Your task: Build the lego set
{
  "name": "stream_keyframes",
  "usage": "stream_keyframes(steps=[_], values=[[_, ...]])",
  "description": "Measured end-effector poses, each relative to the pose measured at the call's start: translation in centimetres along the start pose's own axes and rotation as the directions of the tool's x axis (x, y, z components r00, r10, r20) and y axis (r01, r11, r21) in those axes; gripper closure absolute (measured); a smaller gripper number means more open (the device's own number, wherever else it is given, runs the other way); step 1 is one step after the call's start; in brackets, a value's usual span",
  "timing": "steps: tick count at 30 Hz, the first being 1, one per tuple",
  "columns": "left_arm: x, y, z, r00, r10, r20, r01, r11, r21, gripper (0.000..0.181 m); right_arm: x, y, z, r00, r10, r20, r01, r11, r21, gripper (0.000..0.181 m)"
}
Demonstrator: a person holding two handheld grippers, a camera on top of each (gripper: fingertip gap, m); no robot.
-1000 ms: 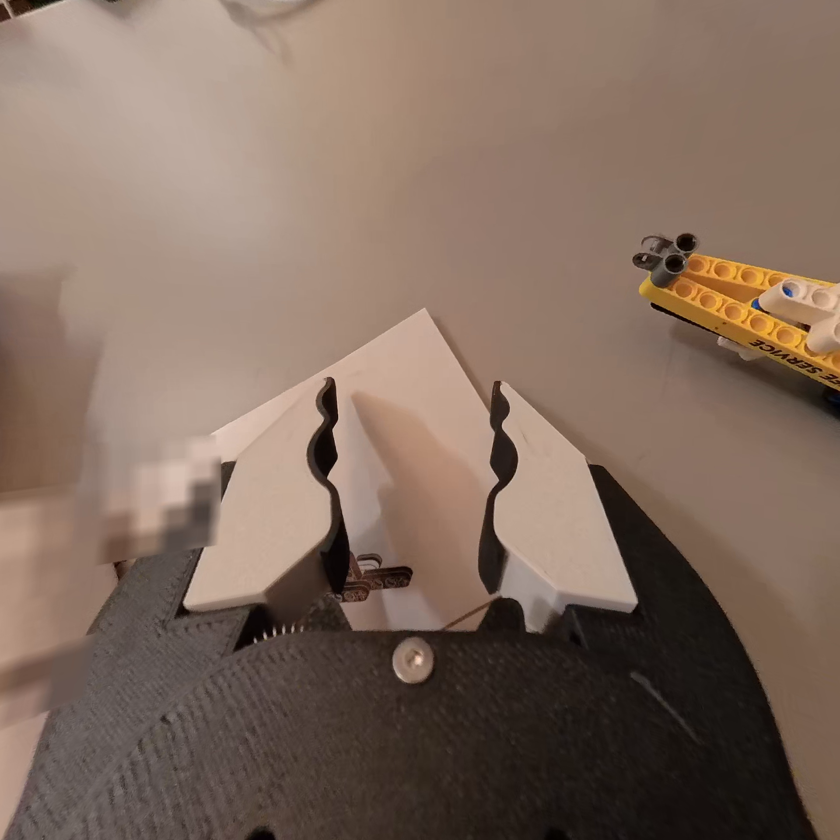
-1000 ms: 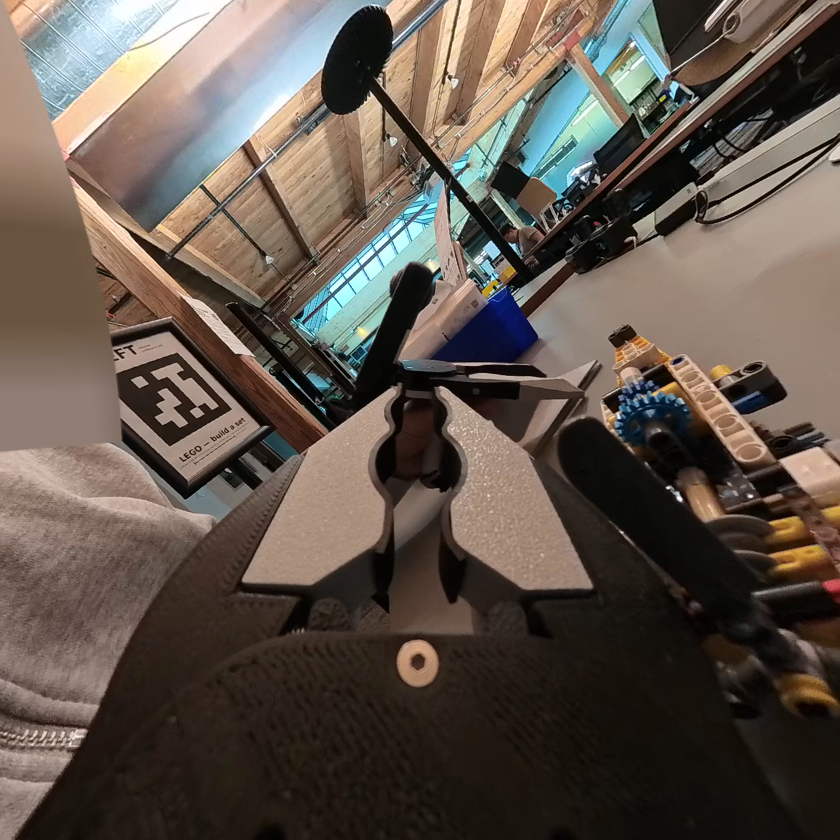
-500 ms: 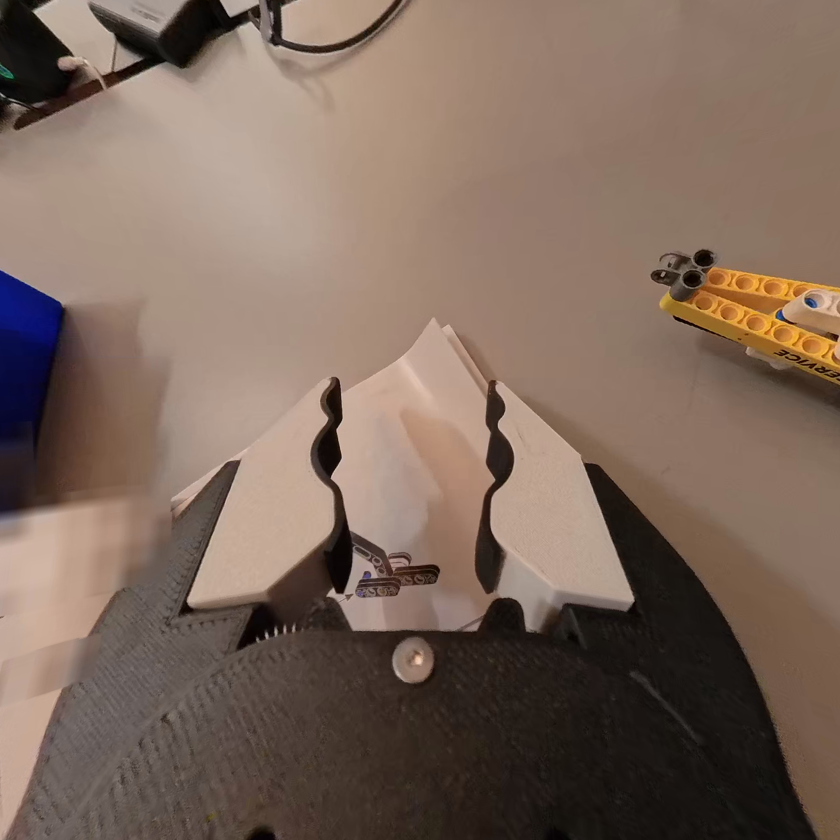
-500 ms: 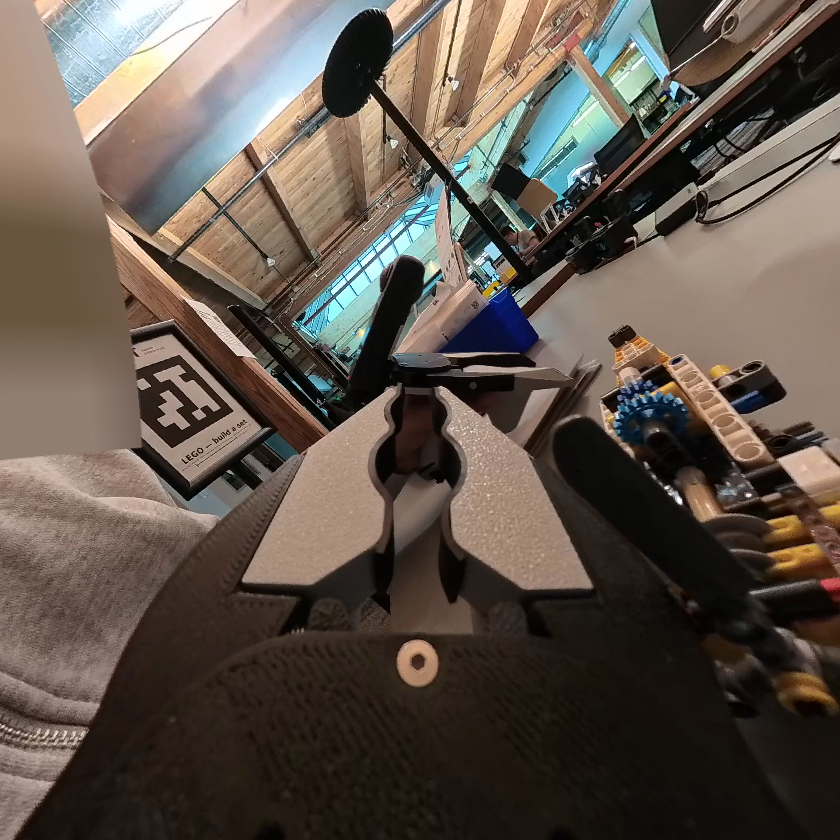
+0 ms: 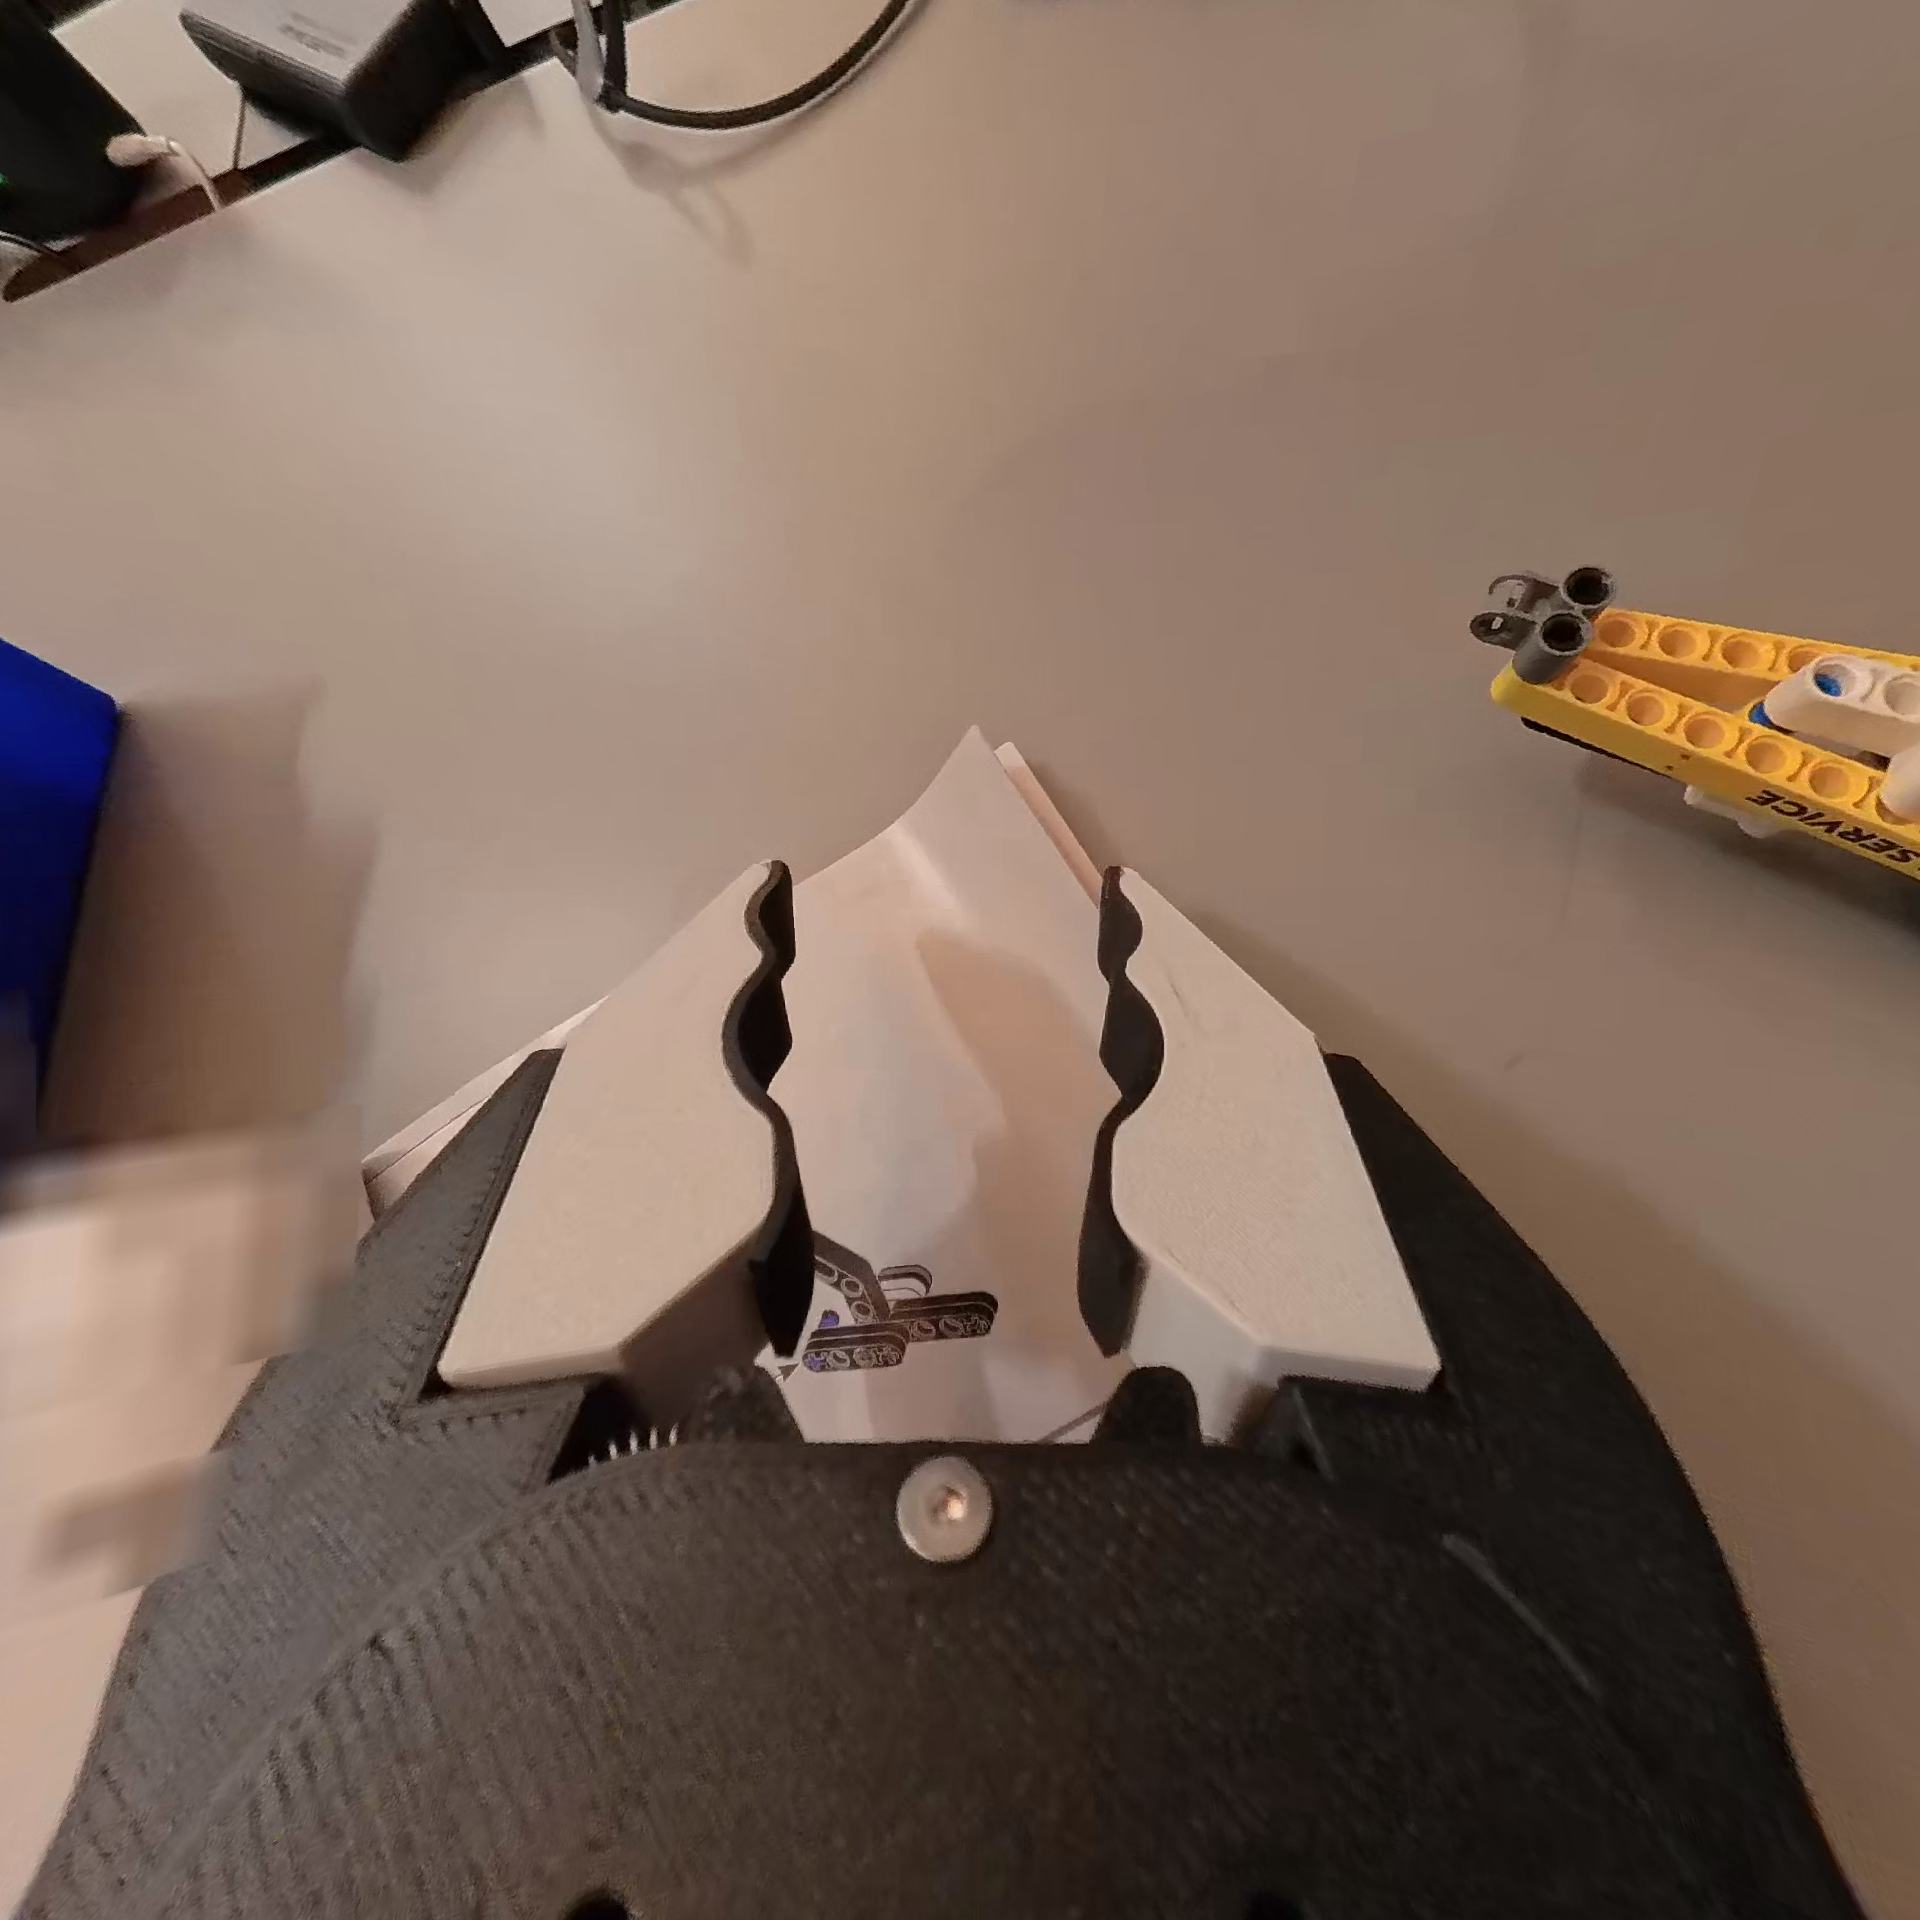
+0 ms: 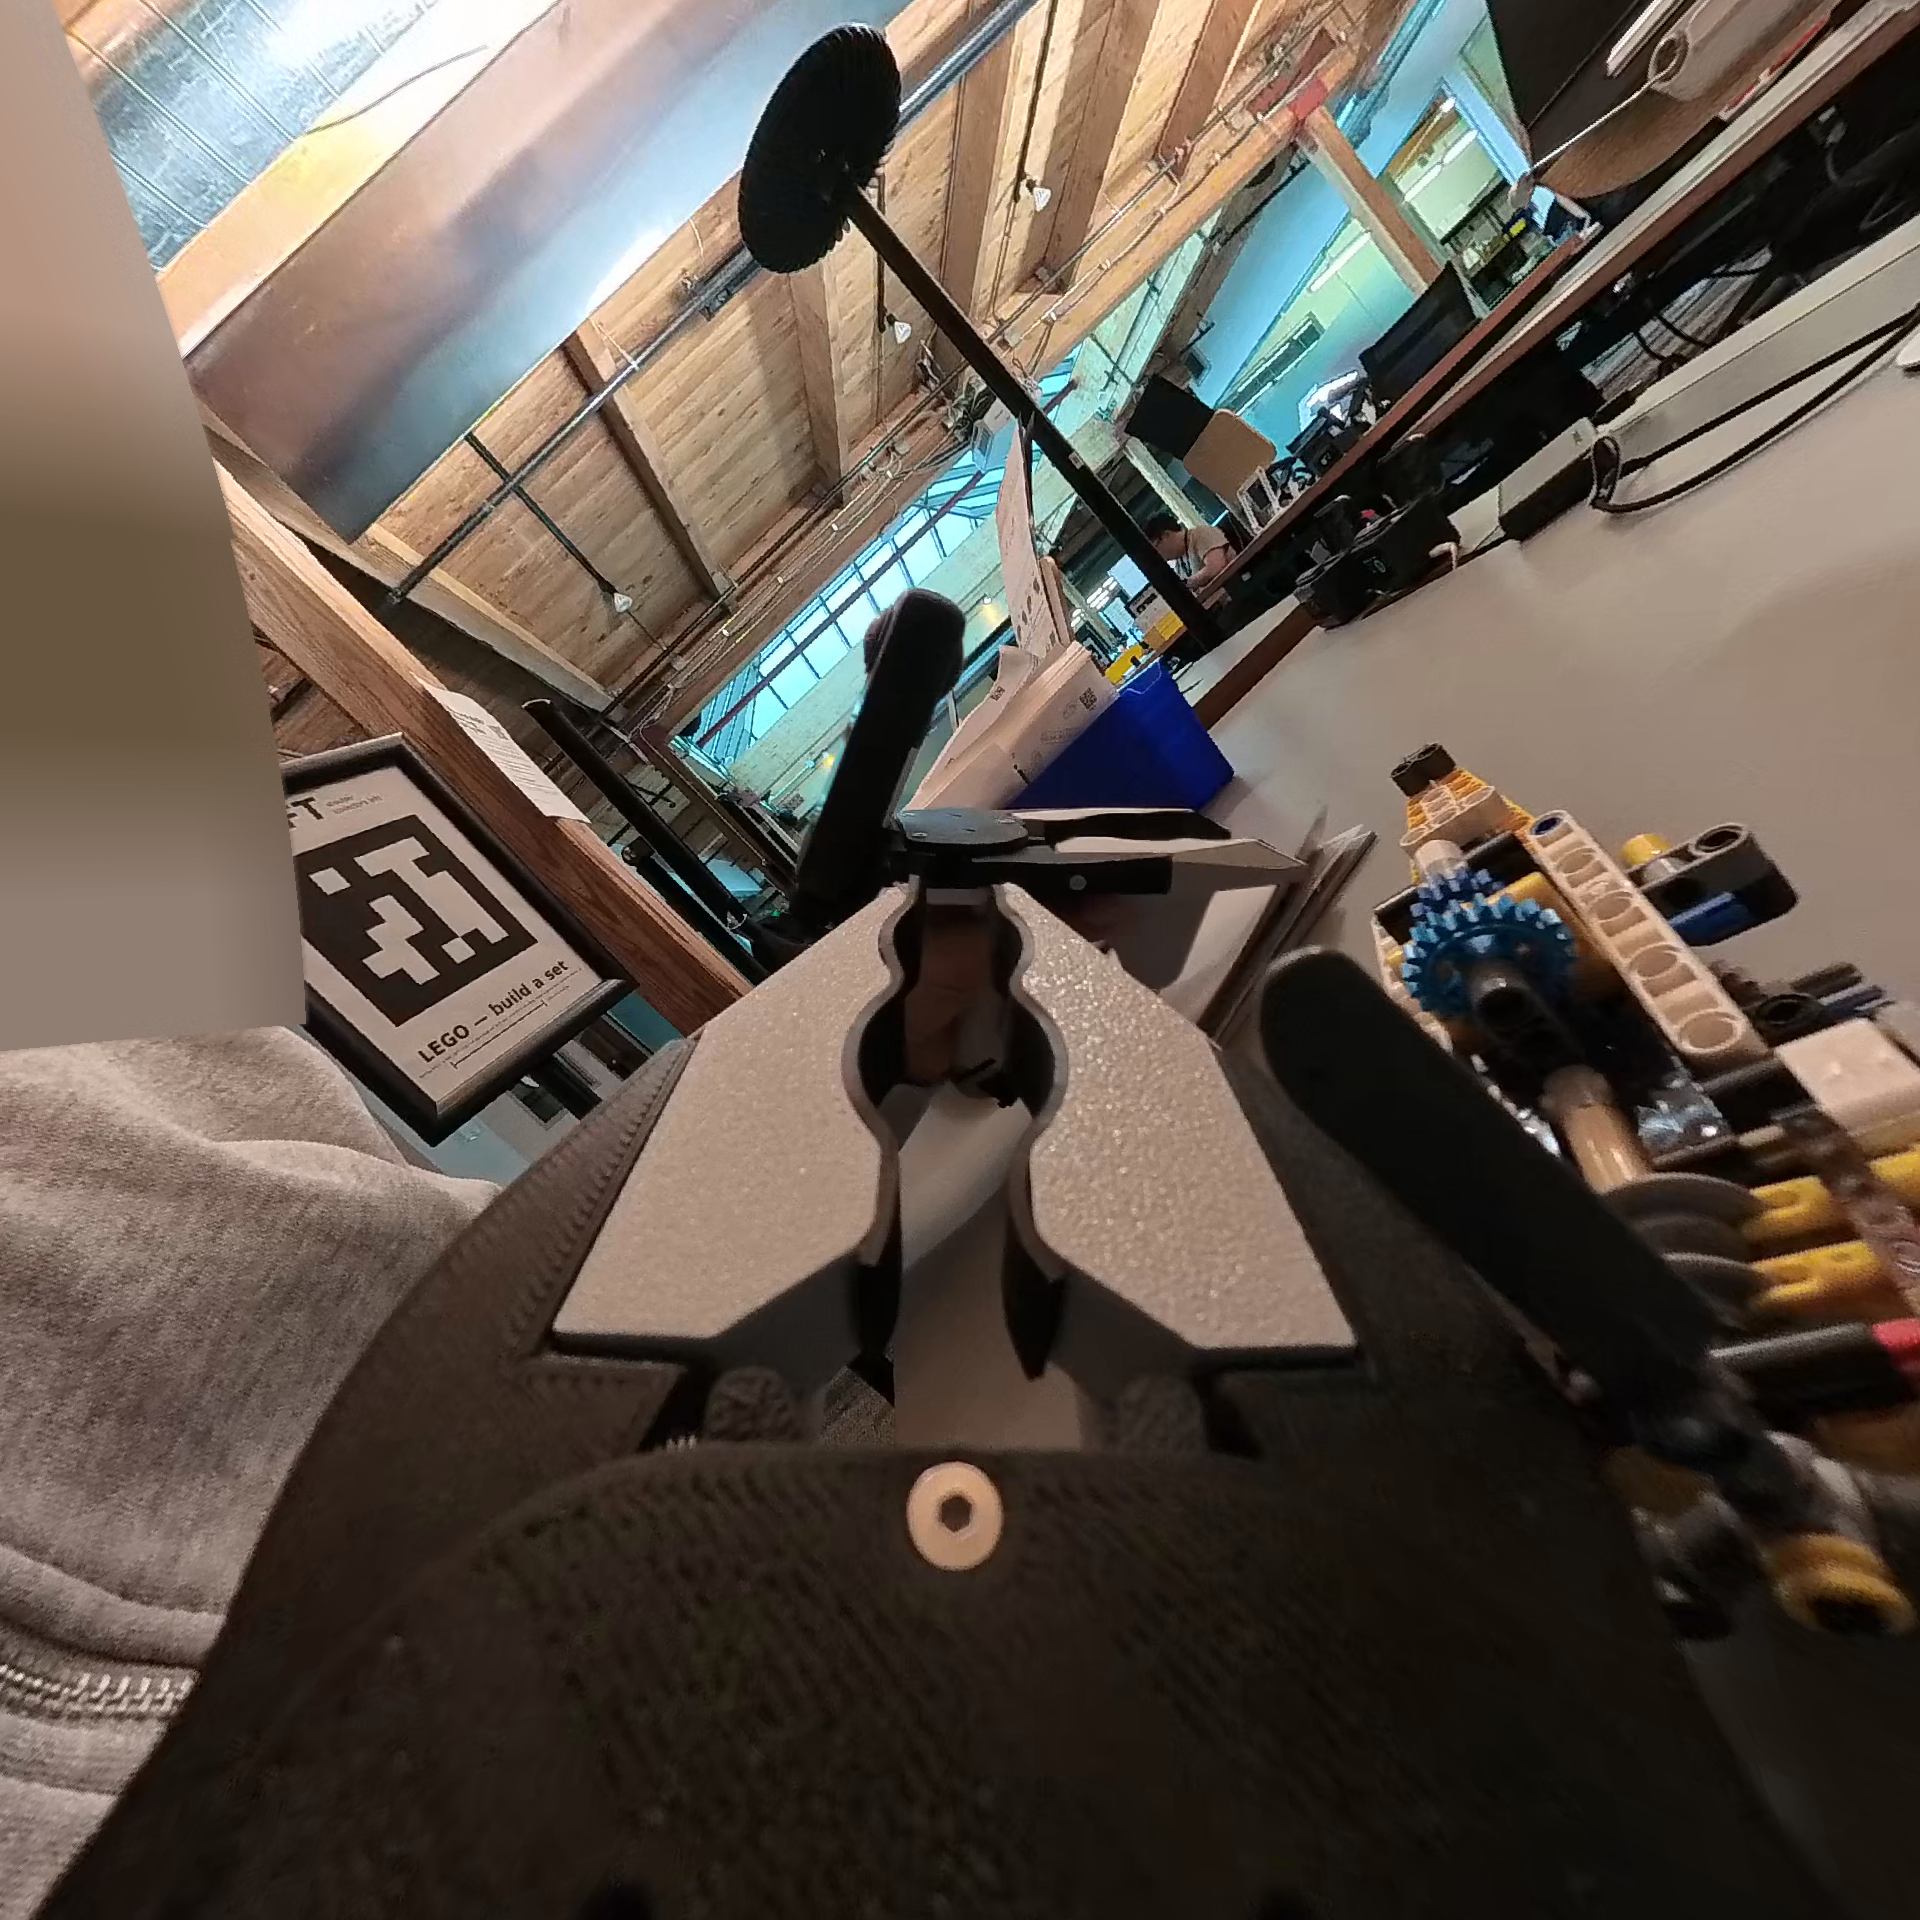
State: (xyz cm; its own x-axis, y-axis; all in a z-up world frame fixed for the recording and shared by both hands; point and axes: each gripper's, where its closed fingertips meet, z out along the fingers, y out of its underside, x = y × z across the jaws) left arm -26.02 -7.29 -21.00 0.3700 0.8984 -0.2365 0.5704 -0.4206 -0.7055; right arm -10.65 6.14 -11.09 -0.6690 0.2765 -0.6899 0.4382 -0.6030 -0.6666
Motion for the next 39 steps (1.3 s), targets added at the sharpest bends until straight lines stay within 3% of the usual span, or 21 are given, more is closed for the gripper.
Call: stream_keyframes(steps=[6,13,16,20,24,32,35,37,39], values=[[-0.7,0.0,-0.5,1.000,0.008,0.010,-0.008,1.000,-0.002,0.124,0.0,0.0,0.0,1.000,0.001,0.000,-0.001,1.000,0.000,0.172],[-3.3,0.3,-2.3,0.996,0.040,0.081,-0.040,0.999,0.006,0.159,0.0,0.0,0.0,1.000,-0.003,-0.003,0.003,1.000,-0.002,0.172],[-3.1,1.0,-2.1,1.000,-0.011,0.022,0.011,1.000,-0.008,0.166,0.0,0.1,0.0,1.000,-0.006,-0.004,0.006,1.000,-0.003,0.172],[-2.5,2.3,-1.7,0.999,-0.035,-0.038,0.033,0.997,-0.070,0.161,0.0,0.1,0.1,1.000,-0.009,-0.006,0.009,1.000,-0.004,0.172],[-1.8,2.1,-1.9,0.987,-0.100,-0.127,0.094,0.994,-0.057,0.177,0.0,0.1,0.1,1.000,-0.012,-0.007,0.012,1.000,-0.006,0.171],[-0.4,1.8,-1.9,0.935,-0.239,-0.260,0.230,0.971,-0.065,0.155,0.0,0.2,0.1,1.000,-0.014,-0.008,0.014,1.000,-0.006,0.171],[-0.5,2.1,-1.6,0.943,-0.228,-0.240,0.216,0.973,-0.075,0.152,0.0,0.1,0.1,1.000,-0.014,-0.008,0.014,1.000,-0.006,0.171],[-0.6,2.4,-1.4,0.957,-0.199,-0.210,0.186,0.979,-0.081,0.136,0.0,0.1,0.1,1.000,-0.013,-0.007,0.013,1.000,-0.005,0.172],[-0.7,2.5,-1.4,0.971,-0.161,-0.175,0.148,0.985,-0.084,0.132,0.0,0.1,0.1,1.000,-0.012,-0.007,0.012,1.000,-0.005,0.172]])
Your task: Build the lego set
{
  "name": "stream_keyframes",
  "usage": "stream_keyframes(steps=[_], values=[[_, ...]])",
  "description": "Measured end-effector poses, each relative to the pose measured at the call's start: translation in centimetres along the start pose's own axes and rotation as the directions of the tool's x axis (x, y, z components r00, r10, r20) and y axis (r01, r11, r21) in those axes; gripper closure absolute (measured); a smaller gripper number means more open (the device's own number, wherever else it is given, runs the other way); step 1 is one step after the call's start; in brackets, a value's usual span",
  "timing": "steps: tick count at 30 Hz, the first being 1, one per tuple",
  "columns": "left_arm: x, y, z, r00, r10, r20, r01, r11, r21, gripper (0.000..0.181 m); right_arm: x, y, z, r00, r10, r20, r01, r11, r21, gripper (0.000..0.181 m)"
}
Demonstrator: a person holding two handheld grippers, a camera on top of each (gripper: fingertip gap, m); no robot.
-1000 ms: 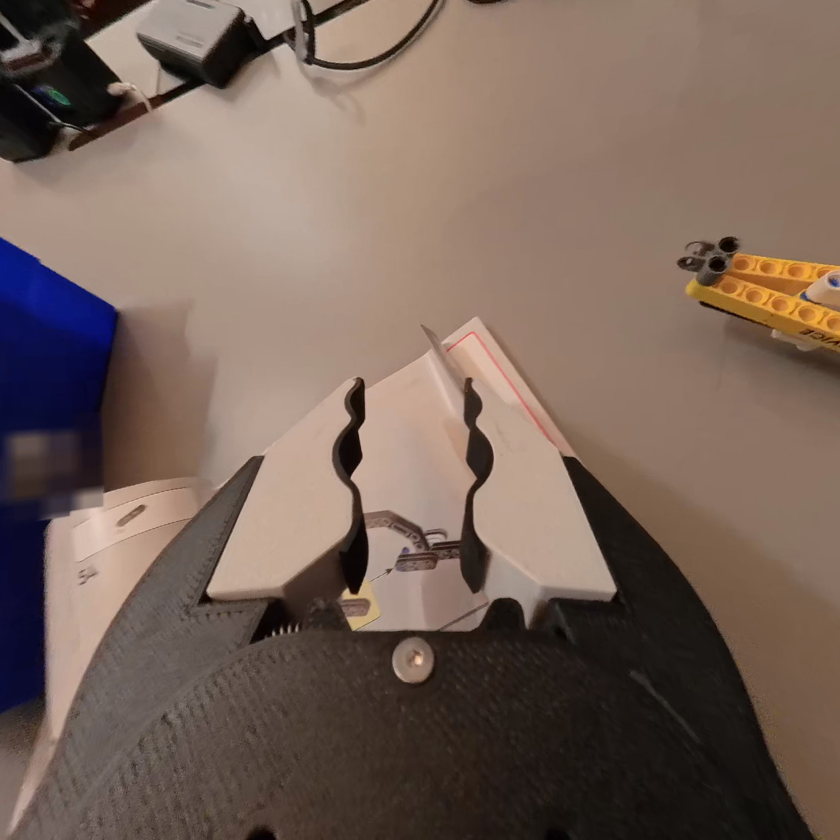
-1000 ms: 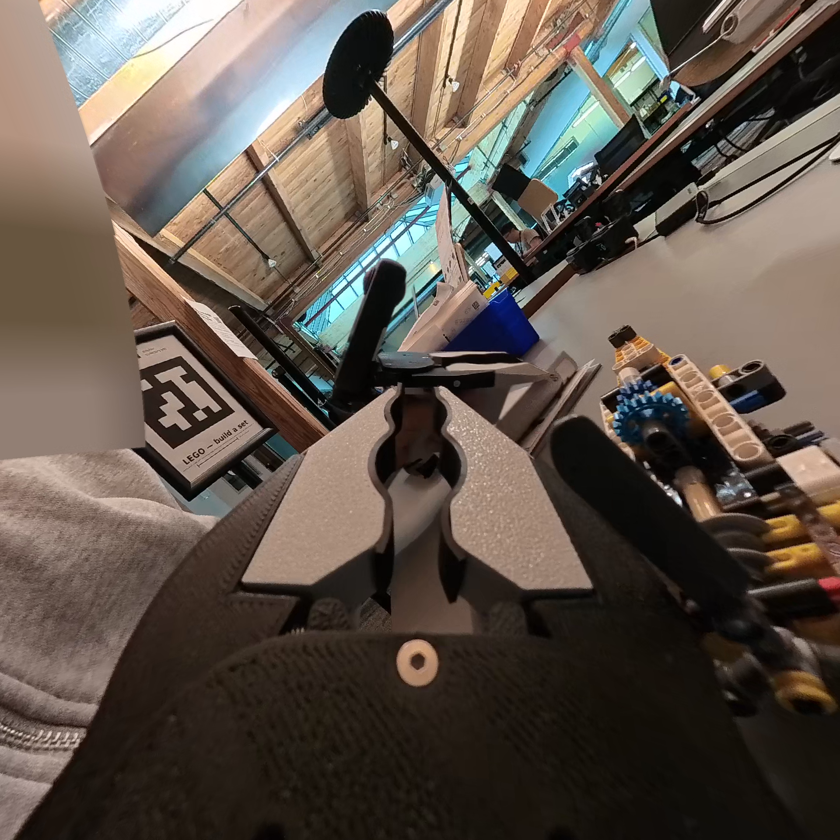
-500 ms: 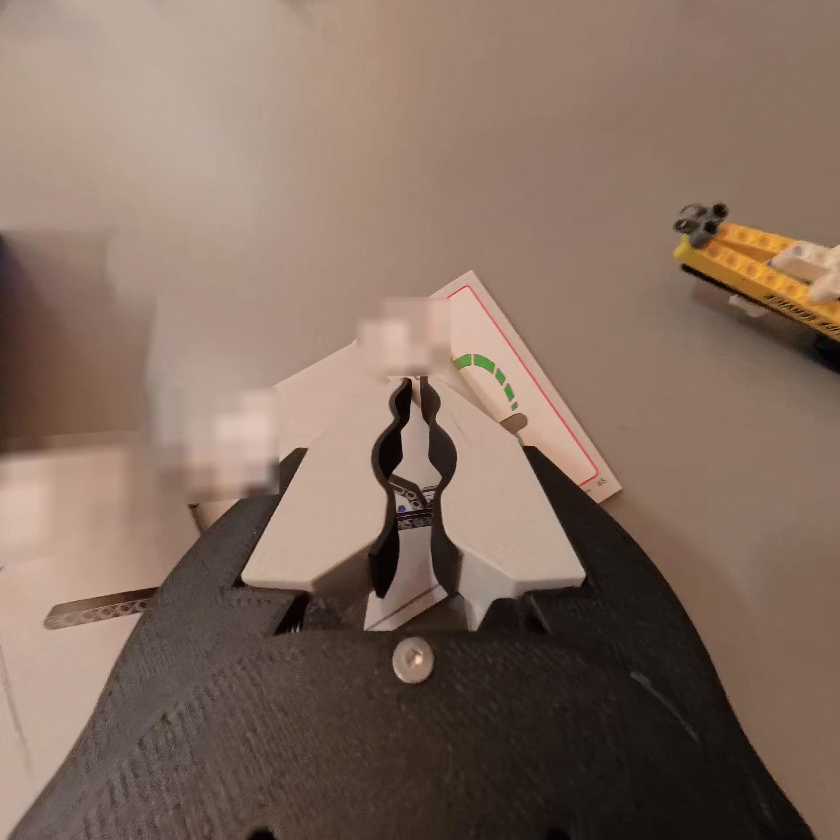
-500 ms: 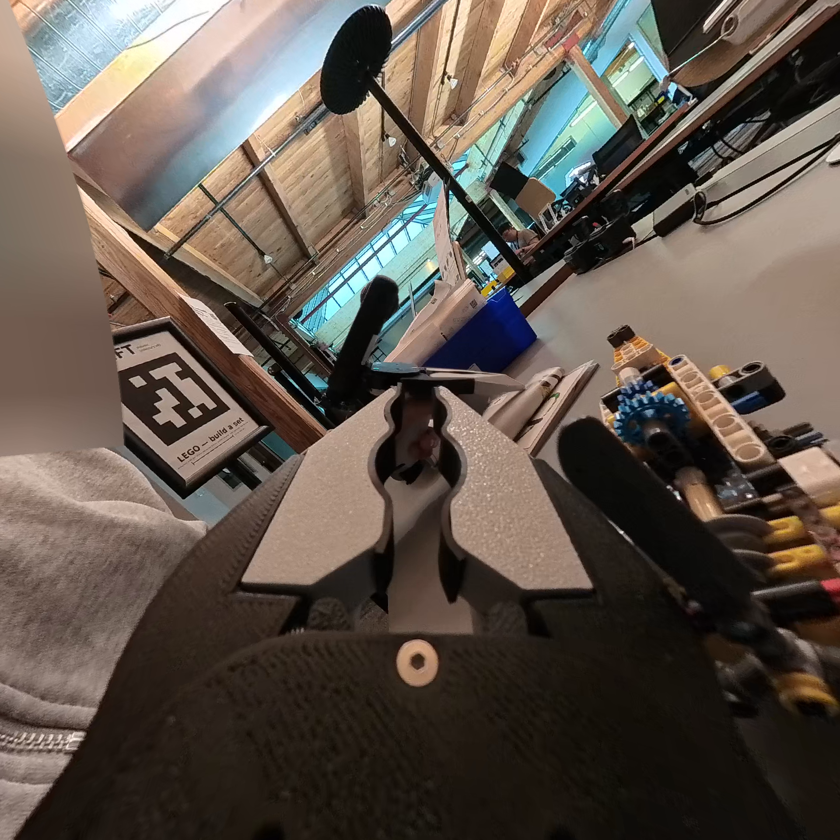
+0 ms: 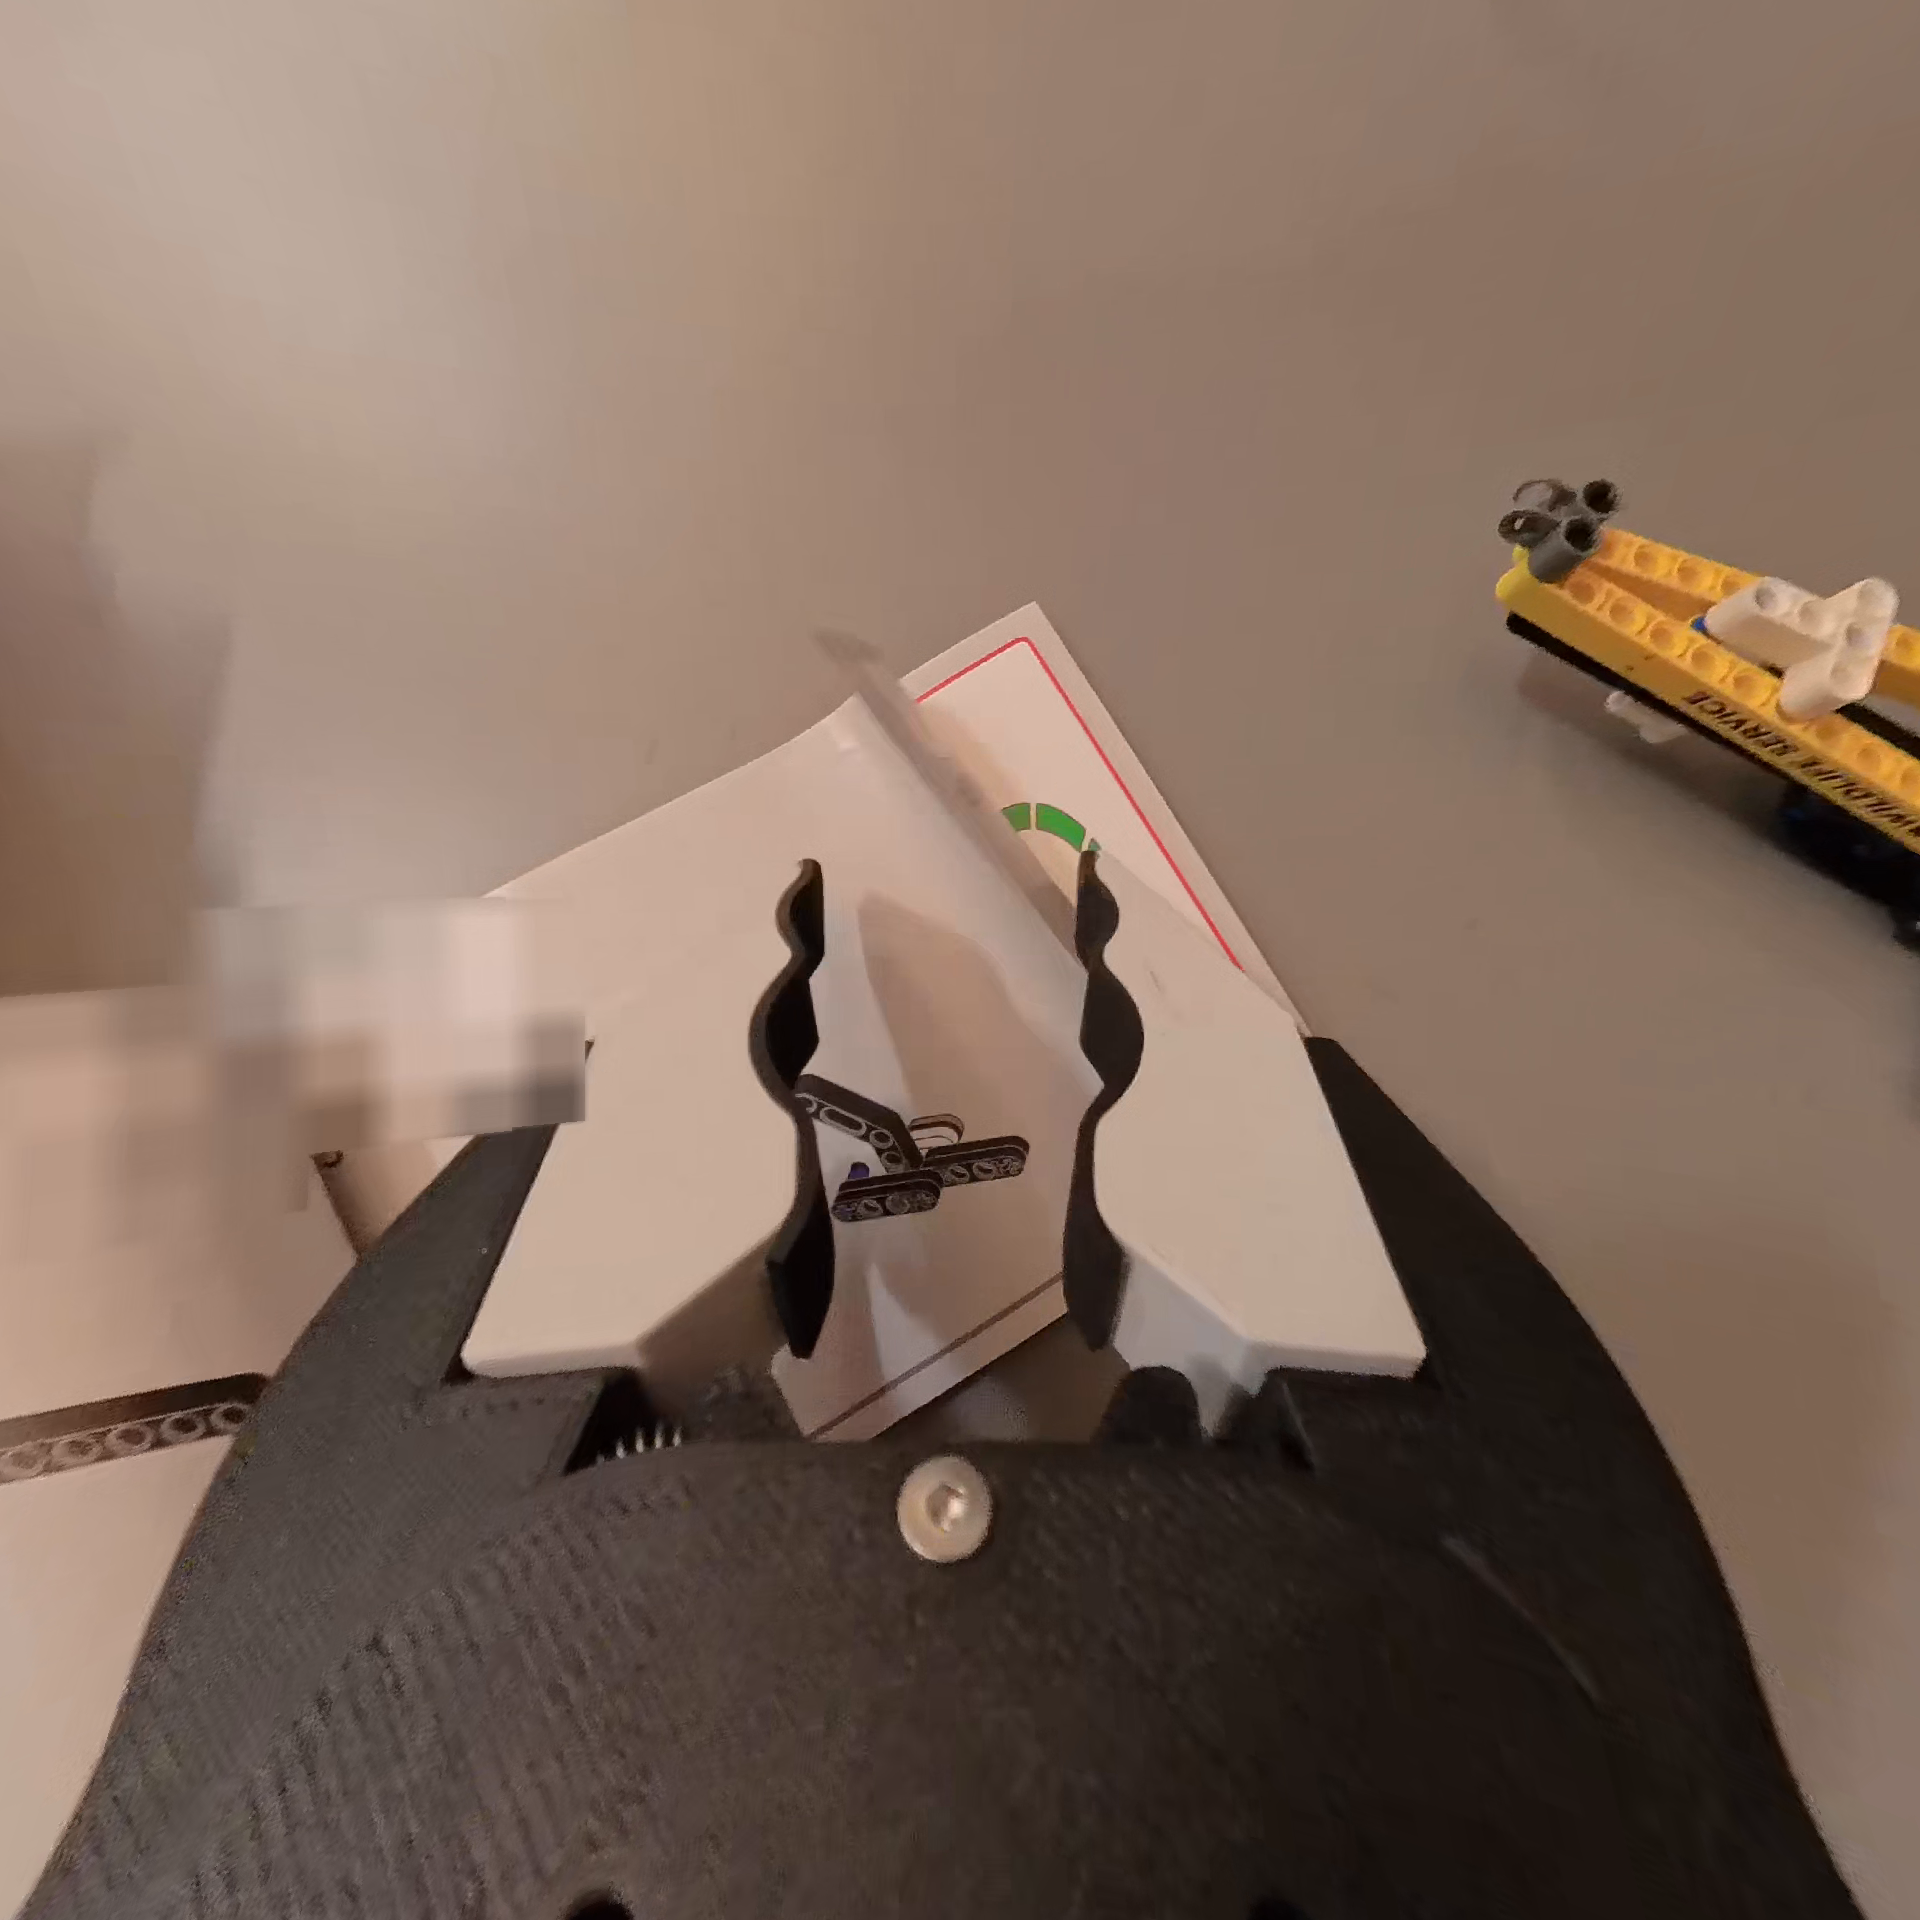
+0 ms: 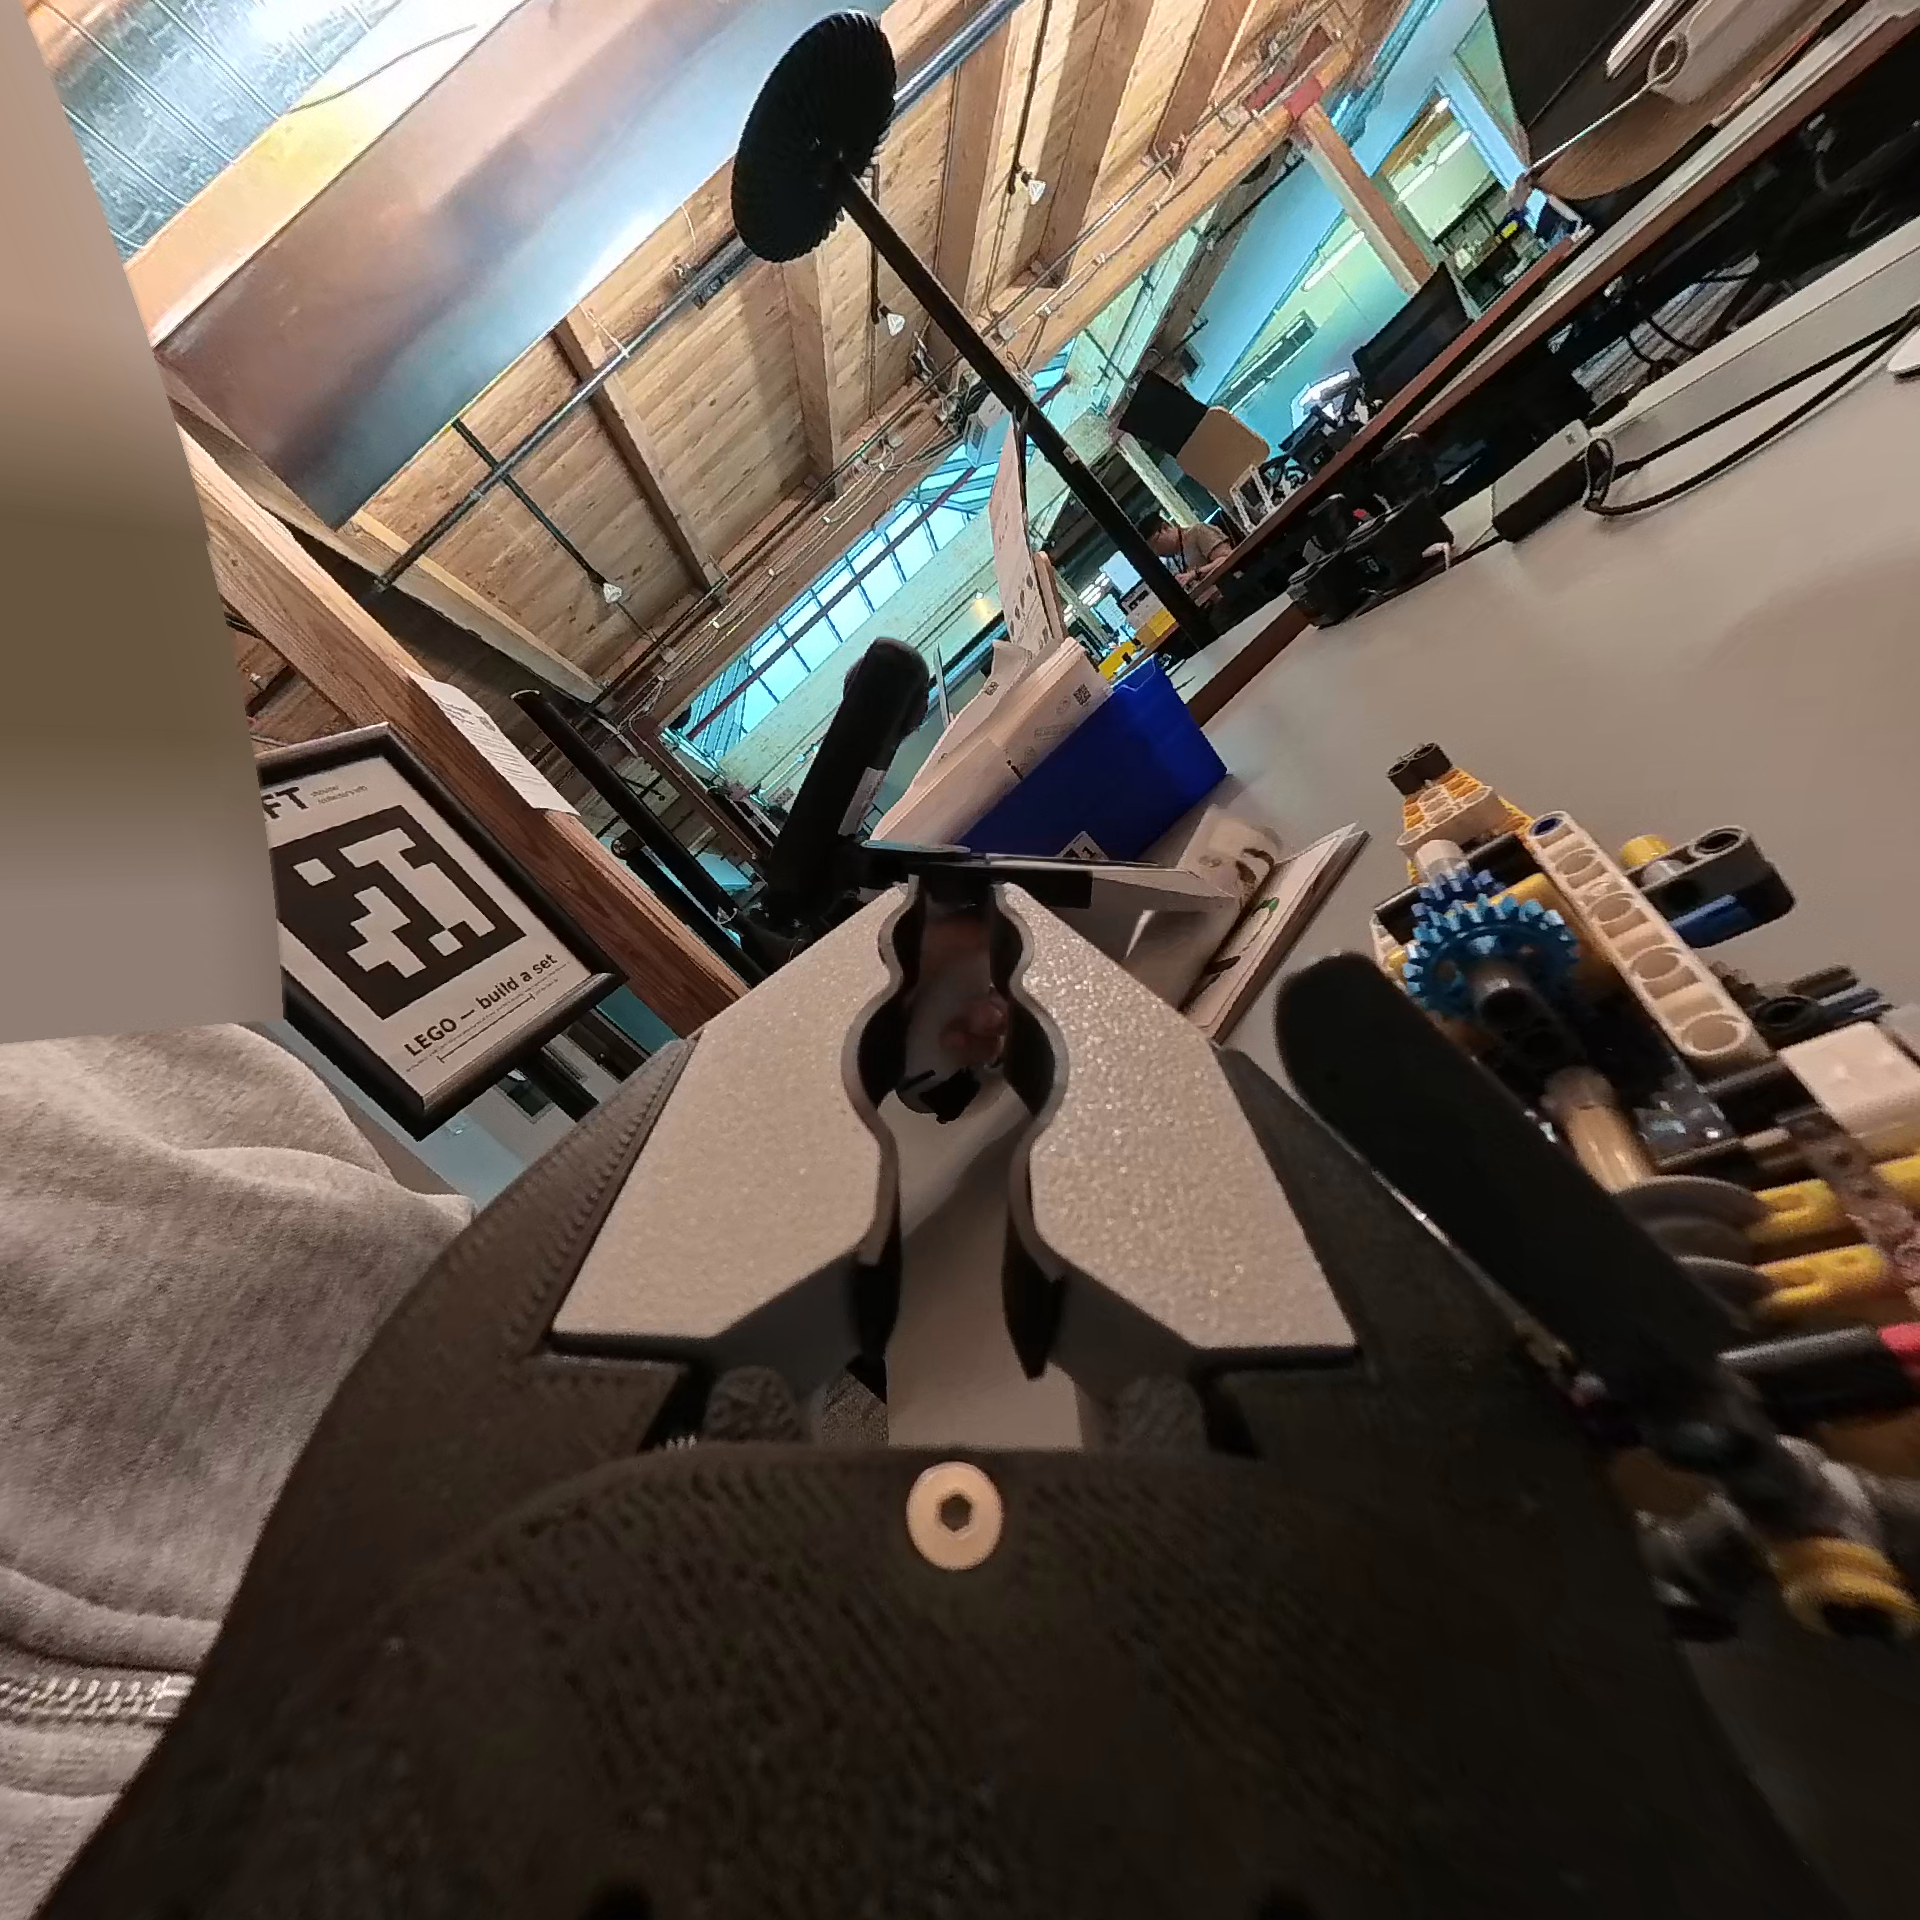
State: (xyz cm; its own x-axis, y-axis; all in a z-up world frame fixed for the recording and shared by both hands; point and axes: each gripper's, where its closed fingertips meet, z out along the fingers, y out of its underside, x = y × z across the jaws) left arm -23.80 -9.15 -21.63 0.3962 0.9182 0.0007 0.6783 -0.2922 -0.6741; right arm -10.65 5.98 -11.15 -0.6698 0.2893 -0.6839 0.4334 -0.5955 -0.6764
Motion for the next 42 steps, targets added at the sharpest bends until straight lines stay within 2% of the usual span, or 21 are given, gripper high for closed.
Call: stream_keyframes(steps=[2,4,8,10,12,15,17,20,22,24,25,26,28,31,34,36,39,42], values=[[-0.3,0.0,-0.1,0.998,0.046,0.051,-0.046,0.999,-0.010,0.126,0.0,0.0,0.0,1.000,0.001,0.000,-0.001,1.000,0.000,0.172],[-0.3,0.0,-0.2,0.994,0.088,0.070,-0.086,0.996,-0.020,0.131,0.0,0.0,0.0,1.000,0.002,0.001,-0.002,1.000,0.001,0.172],[1.1,0.0,-0.3,0.996,0.092,-0.016,-0.093,0.995,-0.024,0.169,0.0,-0.1,0.0,1.000,0.005,0.003,-0.005,1.000,0.003,0.172],[1.4,-0.5,-0.5,0.997,0.044,-0.064,-0.044,0.999,0.008,0.174,0.0,-0.1,0.0,1.000,0.007,0.004,-0.007,1.000,0.003,0.172],[0.9,-1.7,-1.7,0.997,-0.002,-0.075,0.009,0.996,0.089,0.175,0.0,-0.1,0.0,1.000,0.008,0.005,-0.008,1.000,0.003,0.172],[-2.6,-2.2,-5.0,0.999,-0.018,0.041,0.011,0.985,0.172,0.174,0.0,-0.1,-0.1,1.000,0.009,0.007,-0.009,1.000,0.004,0.172],[-6.2,-1.1,-7.9,0.991,-0.043,0.124,0.021,0.985,0.171,0.173,0.0,-0.1,-0.1,1.000,0.014,0.010,-0.014,1.000,0.005,0.171],[-12.3,2.3,-12.5,0.968,-0.152,0.200,0.123,0.981,0.150,0.169,-0.1,-0.2,-0.1,1.000,0.018,0.013,-0.018,1.000,0.007,0.171],[-15.4,5.4,-14.7,0.943,-0.282,0.180,0.261,0.956,0.131,0.162,-0.1,-0.1,-0.1,1.000,0.017,0.012,-0.017,1.000,0.008,0.172],[-18.7,8.7,-16.4,0.876,-0.423,0.233,0.407,0.906,0.113,0.150,0.0,-0.1,-0.1,1.000,0.016,0.011,-0.016,1.000,0.007,0.172],[-20.0,9.8,-17.2,0.843,-0.453,0.291,0.436,0.891,0.122,0.142,0.0,-0.1,-0.1,1.000,0.015,0.010,-0.015,1.000,0.007,0.172],[-20.7,10.1,-18.0,0.822,-0.454,0.344,0.429,0.891,0.150,0.138,0.0,-0.1,-0.1,1.000,0.013,0.008,-0.013,1.000,0.005,0.172],[-20.2,8.5,-18.7,0.814,-0.419,0.403,0.347,0.907,0.240,0.136,0.0,0.0,0.0,1.000,0.005,0.002,-0.005,1.000,0.001,0.172],[-15.5,3.9,-16.8,0.873,-0.265,0.409,0.150,0.945,0.292,0.129,0.0,0.1,0.1,1.000,-0.007,-0.005,0.007,1.000,-0.007,0.172],[-8.2,0.3,-11.9,0.941,-0.048,0.336,-0.039,0.968,0.247,0.119,0.0,0.2,0.1,1.000,-0.015,-0.007,0.015,1.000,-0.009,0.172],[-3.9,-1.7,-8.4,0.964,0.039,0.264,-0.109,0.961,0.254,0.117,-0.1,0.2,0.1,1.000,-0.019,-0.008,0.019,1.000,-0.010,0.172],[-0.4,-4.3,-3.6,0.982,0.072,0.177,-0.118,0.956,0.267,0.108,-0.1,0.2,0.1,1.000,-0.025,-0.007,0.024,1.000,-0.011,0.171],[-0.9,-5.8,0.7,0.990,0.000,0.139,-0.027,0.981,0.191,0.094,-0.1,0.2,0.1,1.000,-0.023,-0.005,0.023,1.000,-0.009,0.172]])
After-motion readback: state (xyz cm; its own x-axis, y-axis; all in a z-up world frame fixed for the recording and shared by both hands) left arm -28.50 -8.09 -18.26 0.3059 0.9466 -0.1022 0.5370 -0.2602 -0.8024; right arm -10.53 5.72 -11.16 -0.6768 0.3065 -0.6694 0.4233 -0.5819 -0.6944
